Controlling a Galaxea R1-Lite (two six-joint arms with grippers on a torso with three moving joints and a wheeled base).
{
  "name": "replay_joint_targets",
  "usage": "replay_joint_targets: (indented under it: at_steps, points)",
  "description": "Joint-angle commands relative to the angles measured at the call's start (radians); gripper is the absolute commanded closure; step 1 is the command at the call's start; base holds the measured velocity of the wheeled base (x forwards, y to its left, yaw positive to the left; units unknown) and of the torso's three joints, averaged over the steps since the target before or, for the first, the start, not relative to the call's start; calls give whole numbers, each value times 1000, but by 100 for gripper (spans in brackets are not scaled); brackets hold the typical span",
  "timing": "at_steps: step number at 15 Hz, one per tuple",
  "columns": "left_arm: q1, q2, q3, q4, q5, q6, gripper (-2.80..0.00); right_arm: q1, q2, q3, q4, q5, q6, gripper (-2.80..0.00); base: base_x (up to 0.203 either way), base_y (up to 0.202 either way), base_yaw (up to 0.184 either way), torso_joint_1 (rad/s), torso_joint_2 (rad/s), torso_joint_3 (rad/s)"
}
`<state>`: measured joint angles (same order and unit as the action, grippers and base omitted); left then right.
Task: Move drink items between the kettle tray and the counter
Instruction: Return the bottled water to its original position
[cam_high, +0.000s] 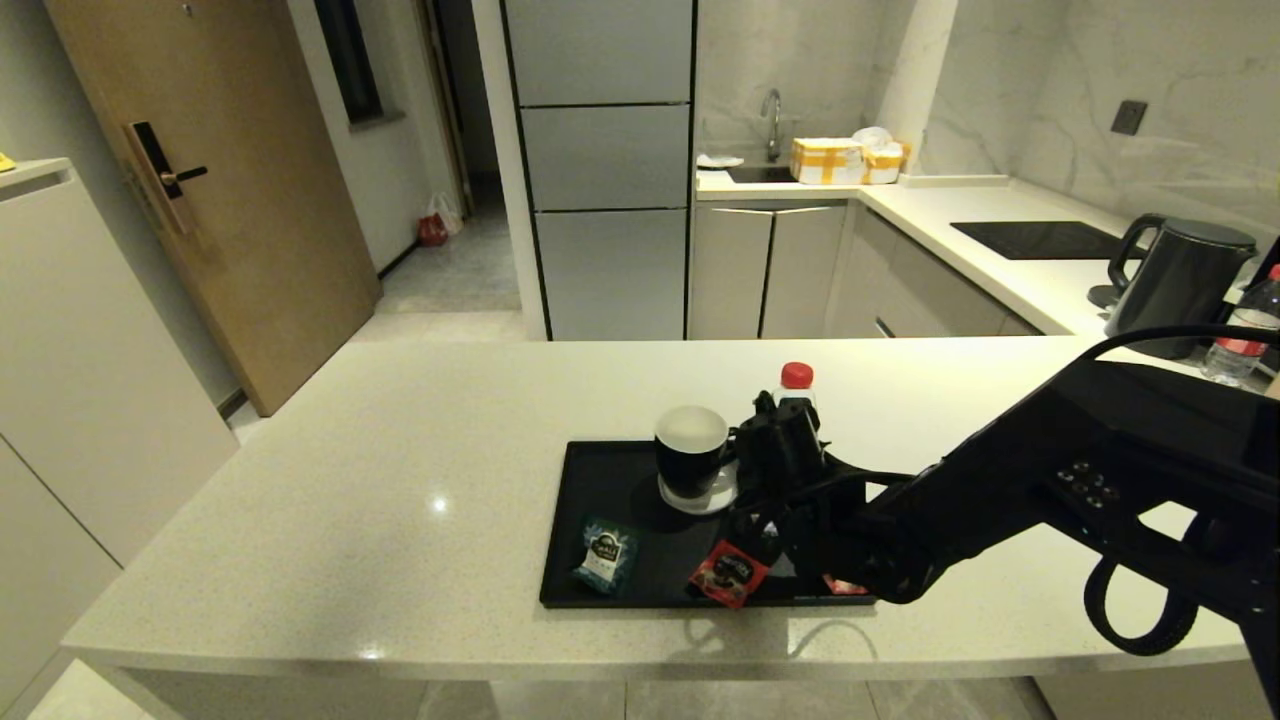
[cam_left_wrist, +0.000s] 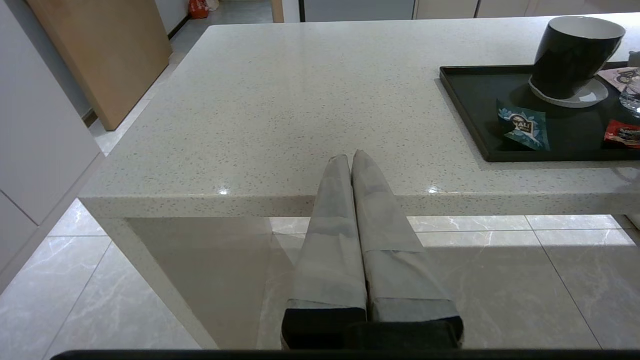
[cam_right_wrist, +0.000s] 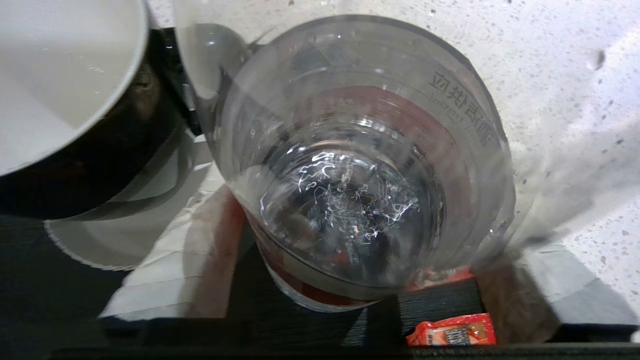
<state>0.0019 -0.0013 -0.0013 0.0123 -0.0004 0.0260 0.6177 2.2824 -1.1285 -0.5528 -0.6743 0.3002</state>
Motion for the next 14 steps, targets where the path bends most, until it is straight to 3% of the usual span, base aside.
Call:
replay_joint_targets:
  at_steps: [1,14]
  points:
    - [1,1,0,0,0,0,0,1,-17,2,-3,-4,2,-280,0,0,0,0,0,0]
    - [0,1,0,0,0,0,0,5,-266,218,5,82,2,-280,0,0,0,0,0,0]
